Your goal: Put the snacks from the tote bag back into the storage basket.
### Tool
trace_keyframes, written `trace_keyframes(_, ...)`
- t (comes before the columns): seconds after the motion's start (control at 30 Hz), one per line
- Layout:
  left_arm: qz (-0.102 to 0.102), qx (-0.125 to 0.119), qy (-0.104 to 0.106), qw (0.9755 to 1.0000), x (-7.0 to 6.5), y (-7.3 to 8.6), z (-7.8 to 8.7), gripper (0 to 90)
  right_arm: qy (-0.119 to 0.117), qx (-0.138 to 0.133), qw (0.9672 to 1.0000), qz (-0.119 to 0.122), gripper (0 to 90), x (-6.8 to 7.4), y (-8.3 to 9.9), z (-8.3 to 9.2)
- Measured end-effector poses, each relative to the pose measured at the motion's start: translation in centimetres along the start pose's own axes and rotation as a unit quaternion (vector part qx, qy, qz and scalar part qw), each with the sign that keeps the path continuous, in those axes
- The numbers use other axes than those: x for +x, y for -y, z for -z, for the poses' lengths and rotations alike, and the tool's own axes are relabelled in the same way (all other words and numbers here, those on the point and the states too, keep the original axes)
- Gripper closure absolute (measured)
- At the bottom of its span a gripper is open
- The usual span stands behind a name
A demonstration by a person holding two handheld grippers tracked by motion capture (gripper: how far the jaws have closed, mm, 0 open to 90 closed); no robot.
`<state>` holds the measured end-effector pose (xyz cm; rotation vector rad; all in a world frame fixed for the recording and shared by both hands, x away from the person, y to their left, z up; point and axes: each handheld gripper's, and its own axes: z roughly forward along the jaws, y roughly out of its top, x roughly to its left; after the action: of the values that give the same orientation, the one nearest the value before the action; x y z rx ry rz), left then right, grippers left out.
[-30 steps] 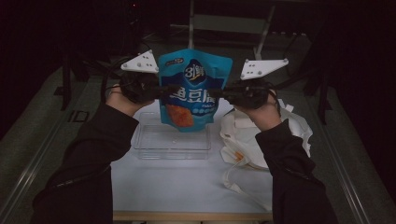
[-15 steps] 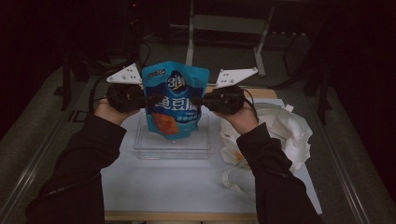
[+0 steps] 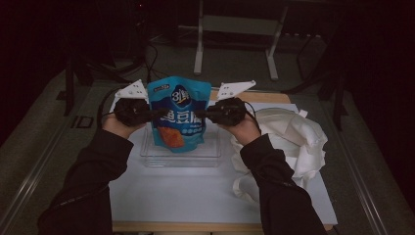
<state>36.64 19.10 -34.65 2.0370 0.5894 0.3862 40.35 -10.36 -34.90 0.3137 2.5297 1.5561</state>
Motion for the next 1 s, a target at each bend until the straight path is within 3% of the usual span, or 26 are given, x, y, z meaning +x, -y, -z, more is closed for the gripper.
trace_keyframes(0.6, 0.013, 0.013, 0.018, 0.9997, 0.1, 3.4, -1.3, 90.0, -0.029, 0.009, 0.9988, -0.037, 89.3, -0.1, 3.5, -2.1)
trace_keyframes(1.0, 0.02, 0.014, 0.029, 0.9993, 0.0, 5.1, -2.0, 90.0, -0.031, 0.02, 0.9984, -0.042, 89.3, 0.3, 4.9, -2.8)
